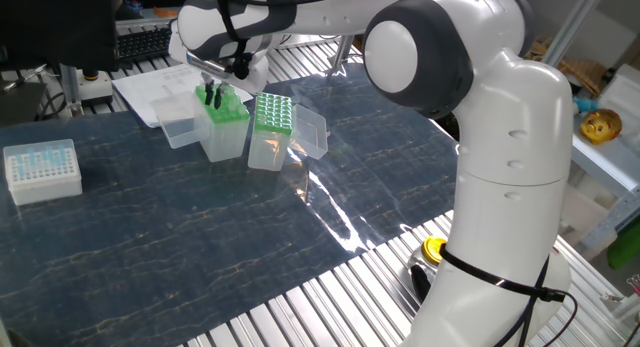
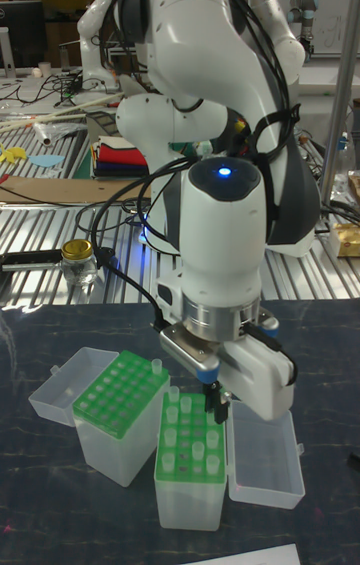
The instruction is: Transfer all large pipette tips from one holder to another
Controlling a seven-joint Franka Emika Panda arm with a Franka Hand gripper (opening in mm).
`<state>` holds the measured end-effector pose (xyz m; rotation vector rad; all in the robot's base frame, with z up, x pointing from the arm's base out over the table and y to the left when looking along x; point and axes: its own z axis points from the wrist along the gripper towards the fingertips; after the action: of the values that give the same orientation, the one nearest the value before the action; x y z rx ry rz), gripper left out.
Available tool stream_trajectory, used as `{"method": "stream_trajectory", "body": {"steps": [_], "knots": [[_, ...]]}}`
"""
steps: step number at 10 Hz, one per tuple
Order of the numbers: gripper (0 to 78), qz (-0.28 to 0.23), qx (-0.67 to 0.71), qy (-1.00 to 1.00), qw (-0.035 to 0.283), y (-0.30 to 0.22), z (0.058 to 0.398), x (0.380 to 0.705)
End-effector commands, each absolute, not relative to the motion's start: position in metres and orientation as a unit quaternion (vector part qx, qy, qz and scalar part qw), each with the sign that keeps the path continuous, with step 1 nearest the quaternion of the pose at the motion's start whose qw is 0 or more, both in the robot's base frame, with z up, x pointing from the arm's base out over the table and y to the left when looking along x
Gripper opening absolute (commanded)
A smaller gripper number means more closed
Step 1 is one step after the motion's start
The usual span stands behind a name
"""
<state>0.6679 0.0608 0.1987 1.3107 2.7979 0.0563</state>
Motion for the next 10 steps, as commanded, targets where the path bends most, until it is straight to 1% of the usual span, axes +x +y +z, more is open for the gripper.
{"method": "stream_trajectory", "body": {"steps": [1, 6, 7, 10], "knots": [[1.1, 0.019, 0.424, 0.905, 0.028, 0.061, 0.201, 0.669], [1.1, 0.019, 0.424, 0.905, 0.028, 0.061, 0.201, 0.669], [1.1, 0.023, 0.415, 0.909, 0.039, 0.061, 0.222, 0.667], [1.1, 0.023, 0.416, 0.908, 0.039, 0.062, 0.228, 0.665]]}}
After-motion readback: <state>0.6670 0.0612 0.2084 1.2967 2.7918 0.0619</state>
